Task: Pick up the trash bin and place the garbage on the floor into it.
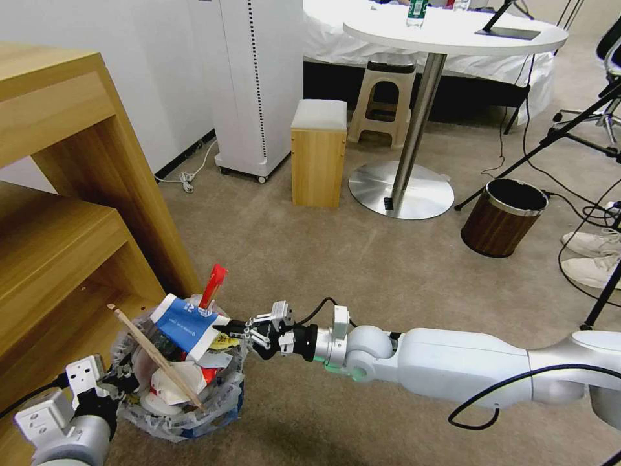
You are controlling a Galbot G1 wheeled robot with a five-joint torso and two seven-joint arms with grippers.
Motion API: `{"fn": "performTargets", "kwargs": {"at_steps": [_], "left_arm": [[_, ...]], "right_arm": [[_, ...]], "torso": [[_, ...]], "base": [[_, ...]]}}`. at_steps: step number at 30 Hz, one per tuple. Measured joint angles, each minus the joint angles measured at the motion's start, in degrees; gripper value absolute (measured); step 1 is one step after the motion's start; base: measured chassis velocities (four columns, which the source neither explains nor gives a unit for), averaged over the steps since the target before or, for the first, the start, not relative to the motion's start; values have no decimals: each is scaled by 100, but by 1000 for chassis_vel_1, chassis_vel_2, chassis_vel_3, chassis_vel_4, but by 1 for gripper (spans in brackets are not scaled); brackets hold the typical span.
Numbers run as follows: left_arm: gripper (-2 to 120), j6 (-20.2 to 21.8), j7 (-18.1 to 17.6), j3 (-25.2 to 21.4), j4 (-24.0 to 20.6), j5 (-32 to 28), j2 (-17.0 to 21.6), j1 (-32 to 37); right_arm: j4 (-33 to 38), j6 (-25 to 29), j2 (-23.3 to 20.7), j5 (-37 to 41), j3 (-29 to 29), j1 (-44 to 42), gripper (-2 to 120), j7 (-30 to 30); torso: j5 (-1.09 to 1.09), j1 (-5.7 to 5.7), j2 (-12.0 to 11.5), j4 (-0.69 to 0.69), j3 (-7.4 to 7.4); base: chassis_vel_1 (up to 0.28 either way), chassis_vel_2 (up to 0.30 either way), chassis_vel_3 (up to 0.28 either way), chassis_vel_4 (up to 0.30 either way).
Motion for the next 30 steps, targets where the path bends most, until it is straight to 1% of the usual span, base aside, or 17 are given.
{"fn": "performTargets", "kwargs": {"at_steps": [7, 13, 19, 21, 22, 23, 24, 26, 27, 29, 30], "left_arm": [[1, -9, 37, -5, -63, 5, -2, 34], [1, -25, 114, 53, -103, 60, -27, 61], [1, -32, 118, 62, -104, 81, -23, 68], [1, -34, 124, 62, -94, 76, -14, 59], [1, -33, 124, 61, -74, 70, -7, 46], [1, -33, 124, 61, -74, 70, -7, 46], [1, -34, 124, 59, -41, 60, 4, 28], [1, -31, 123, 56, 28, 47, 23, -4], [1, -31, 123, 56, 28, 47, 23, -4], [1, -30, 120, 55, 52, 39, 23, -20], [1, -30, 120, 55, 52, 39, 23, -20]], "right_arm": [[-315, -46, 200, -24, -114, 8, 0, 68], [-584, -85, 399, -136, -142, -48, 0, 272], [-536, -89, 427, -246, -90, -99, 0, 458], [-442, -115, 394, -260, -37, -105, 6, 466], [-375, -119, 381, -264, -18, -109, 13, 481], [-375, -119, 381, -264, -18, -109, 13, 481], [-301, -147, 365, -264, -3, -110, 15, 485], [-137, -164, 325, -257, 20, -110, 25, 442], [-137, -164, 325, -257, 20, -110, 25, 442], [-8, -166, 291, -258, 22, -110, 36, 426], [-8, -166, 291, -258, 22, -110, 36, 426]], "torso": [[0, 0, 0, 0, 0], [0, 0, 0, 0, 0], [0, 0, 0, 0, 0], [1, 0, 0, 0, 0], [0, -1, 0, 0, 0], [0, -1, 0, 0, 0], [1, 0, 0, 0, 0], [0, 0, 0, 0, 0], [0, 0, 0, 0, 0], [0, 0, 0, 0, 0], [0, 0, 0, 0, 0]], "base": [[0, 0, 0, 0], [0, 0, 0, 0], [0, 0, 0, 0], [0, 0, 0, 0], [0, 0, 0, 0], [0, 0, 0, 0], [0, 0, 0, 0], [0, 0, 0, 0], [0, 0, 0, 0], [0, 0, 0, 0], [0, 0, 0, 0]]}}
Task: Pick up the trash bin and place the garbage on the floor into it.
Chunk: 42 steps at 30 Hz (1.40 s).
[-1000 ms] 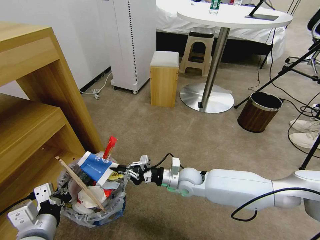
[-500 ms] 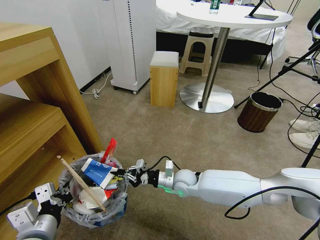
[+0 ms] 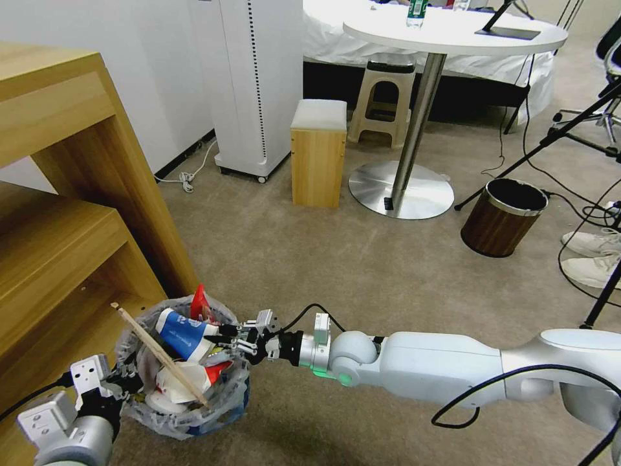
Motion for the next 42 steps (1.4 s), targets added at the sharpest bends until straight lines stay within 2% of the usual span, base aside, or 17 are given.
{"fn": "performTargets", "kwargs": {"at_steps": [3, 4, 6, 9, 11, 13, 15, 18, 21, 24, 25, 28, 29, 32, 33, 36, 42], "left_arm": [[1, 0, -2, -19, 41, -38, -4, -26], [1, 0, -2, -19, 41, -38, -4, -26], [1, 1, -21, -58, 74, -76, 16, -43], [1, 9, -54, -79, 90, -149, 29, -57], [1, 39, -109, -91, 125, -248, 60, -62], [1, 47, -130, -97, 132, -262, 72, -62], [1, 117, -229, -134, 127, -389, 144, -44], [1, 188, -303, -165, 116, -531, 209, -6], [1, 242, -439, -208, 105, -710, 270, 28], [1, 356, -704, -223, 140, -1152, 394, 56], [1, 356, -704, -223, 140, -1152, 394, 56], [1, 416, -898, -163, 253, -1439, 493, 17], [1, 416, -898, -163, 253, -1439, 493, 17], [1, 439, -998, -7, 526, -1673, 574, -124], [1, 439, -998, -7, 526, -1673, 574, -124], [1, 437, -1048, 128, 843, -1802, 668, -350], [1, 382, -1069, 223, 1174, -1819, 725, -618]], "right_arm": [[161, 0, -51, -5, 2, 1, 51, -1], [161, 0, -51, -5, 2, 1, 51, -1], [266, 0, -99, -25, 18, -2, 60, -2], [341, 11, -128, -95, 90, -60, 69, 54], [485, 35, -171, -152, 275, -161, 81, 189], [550, 30, -195, -156, 351, -192, 82, 234], [794, 10, -321, -157, 629, -268, 94, 368], [1029, -17, -501, -125, 926, -309, 99, 492], [1242, -26, -697, -118, 1236, -360, 100, 583], [1550, -49, -1097, -119, 2022, -621, 100, 647], [1550, -49, -1097, -119, 2022, -621, 100, 647], [1767, -64, -1588, -120, 2751, -1108, 100, 659], [1767, -64, -1588, -120, 2751, -1108, 100, 659], [1918, -45, -2201, -226, 3549, -1887, 100, 657], [1918, -45, -2201, -226, 3549, -1887, 100, 657], [1950, 53, -2617, -391, 4239, -2480, 100, 655], [1853, 201, -2839, -470, 4648, -2831, 100, 647]], "torso": [[0, 0, 0, 0, 0], [0, 0, 0, 0, 0], [0, 0, 0, 0, 0], [0, 0, 0, 0, 0], [0, 0, 0, 0, 0], [0, 0, 0, 0, 0], [1, 0, 0, 0, 0], [0, 0, 0, 0, 0], [1, 0, 0, 0, 0], [1, 0, 0, 0, 0], [1, 0, 0, 0, 0], [3, 0, 0, 1, 0], [3, 0, 0, 1, 0], [2, 0, 0, -3, -1], [2, 0, 0, -3, -1], [4, 0, 0, 0, -1], [16, 0, 2, 5, -2]], "base": [[0, 0, 0, 0], [0, 0, 0, 0], [0, 0, 0, 0], [0, 0, 0, 0], [0, 0, 0, 0], [0, 0, 0, 0], [0, 0, 0, 0], [0, 0, 0, 0], [0, 0, 0, 0], [0, 0, 0, 0], [0, 0, 0, 0], [0, 0, 0, 0], [0, 0, 0, 0], [0, 0, 0, 0], [0, 0, 0, 0], [0, 0, 0, 0], [0, 0, 0, 0]]}}
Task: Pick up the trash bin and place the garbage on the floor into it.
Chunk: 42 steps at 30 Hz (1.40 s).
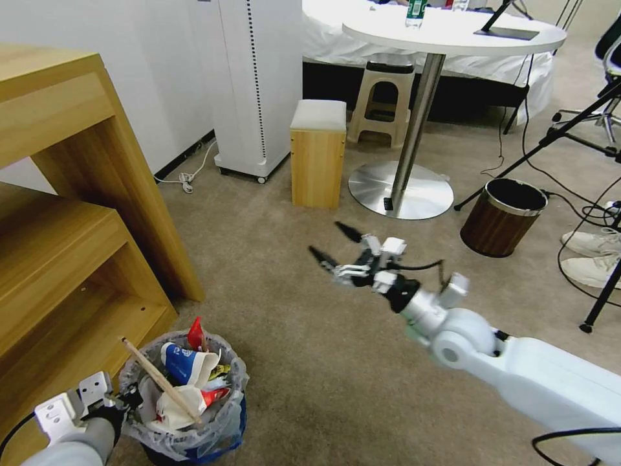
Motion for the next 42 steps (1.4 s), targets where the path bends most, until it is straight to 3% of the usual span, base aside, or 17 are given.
{"fn": "performTargets", "kwargs": {"at_steps": [15, 21, 37, 42], "left_arm": [[3, -76, 15, 49, 242, 41, -27, -126], [26, -128, 40, 27, 325, 125, -32, -56], [87, -250, 81, -96, 155, 317, -8, 48], [99, -324, 94, -171, 108, 468, 25, 48]], "right_arm": [[-76, 35, 95, -67, -31, 40, 100, 21], [-81, 35, 197, -143, -92, 47, 100, 50], [-206, 142, 402, -283, -194, 56, 100, 46], [-235, 154, 481, -323, -241, 98, 100, 56]], "torso": [[-16, 0, 0, -4, 2], [-27, 1, -2, -9, 4], [-19, 1, -2, -6, 4], [-19, 1, -3, -5, 3]], "base": [[0, 0, 0, 0], [0, 0, 0, 0], [0, 0, 0, 0], [0, 0, 0, 0]]}}
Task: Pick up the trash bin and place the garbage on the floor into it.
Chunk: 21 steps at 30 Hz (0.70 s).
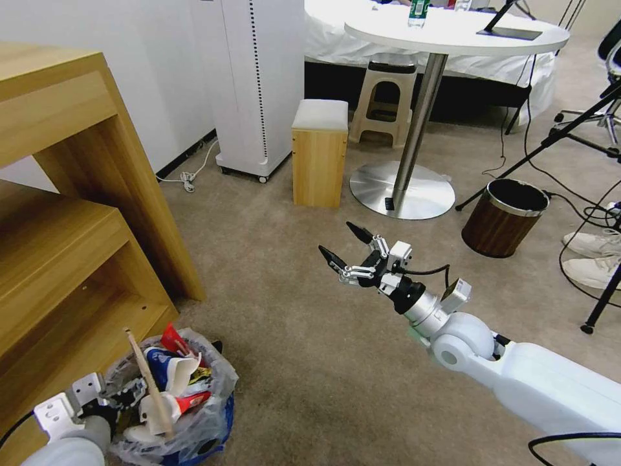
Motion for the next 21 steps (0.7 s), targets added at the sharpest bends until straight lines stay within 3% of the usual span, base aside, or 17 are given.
{"fn": "performTargets", "kwargs": {"at_steps": [3, 10, 21], "left_arm": [[109, -44, 10, -16, -63, 45, -5, 6], [115, -56, 10, 47, -240, 59, -68, 7], [108, -292, 114, 14, -137, 341, -132, -81]], "right_arm": [[-13, 16, 36, -64, -45, 1, 100, 2], [-57, 67, 98, -116, -110, 38, 100, 4], [-284, 153, 397, -289, -243, 82, 100, 86]], "torso": [[2, 0, 0, 0, 0], [2, 0, 0, 0, 0], [3, 0, 0, 0, 0]], "base": [[0, 0, 0, 0], [0, 0, 0, 0], [0, 0, 0, 0]]}}
